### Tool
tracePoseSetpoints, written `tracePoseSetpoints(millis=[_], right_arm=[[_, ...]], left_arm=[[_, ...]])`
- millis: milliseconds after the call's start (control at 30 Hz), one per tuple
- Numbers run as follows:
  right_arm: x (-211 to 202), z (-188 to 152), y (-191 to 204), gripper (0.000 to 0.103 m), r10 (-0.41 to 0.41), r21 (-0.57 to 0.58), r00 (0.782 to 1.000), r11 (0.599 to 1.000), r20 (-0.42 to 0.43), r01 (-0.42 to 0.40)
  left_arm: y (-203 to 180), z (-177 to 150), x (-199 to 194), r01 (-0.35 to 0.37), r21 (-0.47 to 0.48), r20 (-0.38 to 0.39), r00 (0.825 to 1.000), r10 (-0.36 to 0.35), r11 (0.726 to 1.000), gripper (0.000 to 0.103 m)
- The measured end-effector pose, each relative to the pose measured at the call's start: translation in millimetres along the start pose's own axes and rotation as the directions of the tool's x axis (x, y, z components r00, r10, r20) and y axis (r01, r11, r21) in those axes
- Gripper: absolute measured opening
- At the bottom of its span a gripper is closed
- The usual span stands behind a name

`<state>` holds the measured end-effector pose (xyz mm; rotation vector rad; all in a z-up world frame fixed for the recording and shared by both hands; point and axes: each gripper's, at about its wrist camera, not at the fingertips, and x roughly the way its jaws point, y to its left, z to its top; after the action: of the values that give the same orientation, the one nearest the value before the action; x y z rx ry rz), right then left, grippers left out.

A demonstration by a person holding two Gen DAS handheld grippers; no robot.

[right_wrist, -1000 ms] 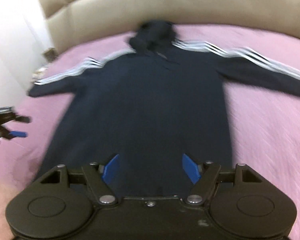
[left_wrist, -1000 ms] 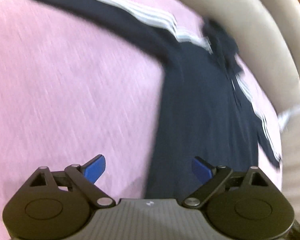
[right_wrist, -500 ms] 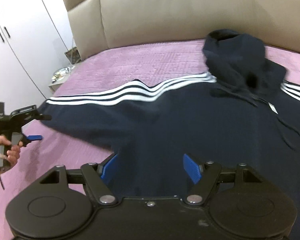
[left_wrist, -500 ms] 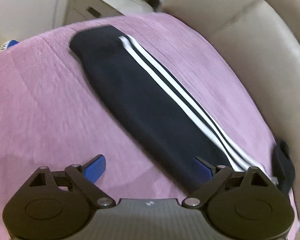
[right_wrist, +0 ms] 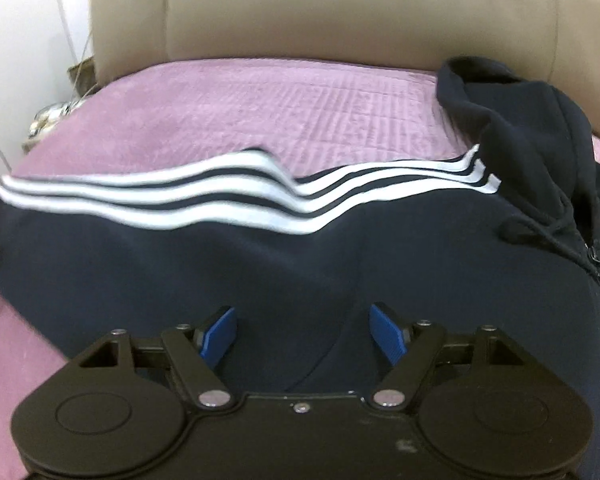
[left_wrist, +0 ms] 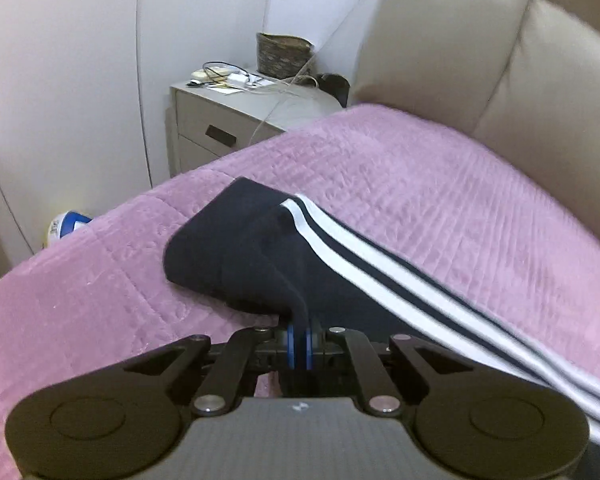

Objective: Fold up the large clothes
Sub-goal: 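Grasp a striped sleeve cuff with the left gripper and lift it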

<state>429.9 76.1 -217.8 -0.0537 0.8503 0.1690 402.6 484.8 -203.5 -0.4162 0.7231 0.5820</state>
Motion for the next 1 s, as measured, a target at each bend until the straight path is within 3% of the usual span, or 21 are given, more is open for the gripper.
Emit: tracePoseSetpoints(millis=[133,300,400,433,533,633,767,833,900,1000], right_arm=[[-15.6,-29.7,18.3,0.090,-0.022,-0.106,0.999,0.994,0.031,0.025],[-33.6,-51.8,23.3,0.090,-0.002,-0.155,0.999,0.988,0.040,0.008],[-39.7,-54.0,13.8,0.093,0.070,-0.134,0.997,0.988,-0.036,-0.074],[-42.4,-57.4,14.0,0.100,0.090,-0.143,0.994,0.985,-0.055,-0.097],[-60.3,-66.7,2.3,0.100,0.204,-0.118,0.975,0.970,-0.089,-0.214],[-84.7,-71.0,-29.8,0.099,0.340,0.049,0.935,0.940,-0.102,-0.337],[-110.7,-71.1,-80.6,0.100,0.411,0.154,0.905,0.907,-0.111,-0.393],[-122.9,-69.9,-106.5,0.100,0.412,0.167,0.907,0.904,-0.094,-0.393],[-138.8,-69.0,-137.4,0.100,0.381,0.170,0.923,0.914,-0.052,-0.368],[-158.0,-73.0,-183.5,0.101,0.338,0.202,0.941,0.921,0.008,-0.332]], left_arm=[[9.8,8.1,-15.8,0.041,-0.109,0.030,0.999,-0.038,0.993,0.006],[1.3,16.4,-42.5,0.078,-0.131,0.077,0.995,-0.068,0.988,0.006],[-6.3,24.8,-68.3,0.138,-0.174,0.117,0.986,-0.119,0.975,0.006],[-10.8,29.0,-79.2,0.165,-0.180,0.137,0.980,-0.142,0.970,0.006],[-33.1,43.5,-116.1,0.243,-0.146,0.198,0.957,-0.213,0.959,0.006],[-63.4,55.2,-162.1,0.340,-0.118,0.257,0.918,-0.302,0.933,0.006],[-116.2,58.3,-220.8,0.461,-0.025,0.311,0.847,-0.432,0.887,0.006],[-149.7,53.9,-247.0,0.494,0.044,0.314,0.819,-0.481,0.869,0.006],[-180.8,46.6,-266.3,0.529,0.099,0.310,0.789,-0.531,0.843,0.006],[-228.4,29.5,-292.5,0.603,0.155,0.297,0.727,-0.620,0.782,0.006]])
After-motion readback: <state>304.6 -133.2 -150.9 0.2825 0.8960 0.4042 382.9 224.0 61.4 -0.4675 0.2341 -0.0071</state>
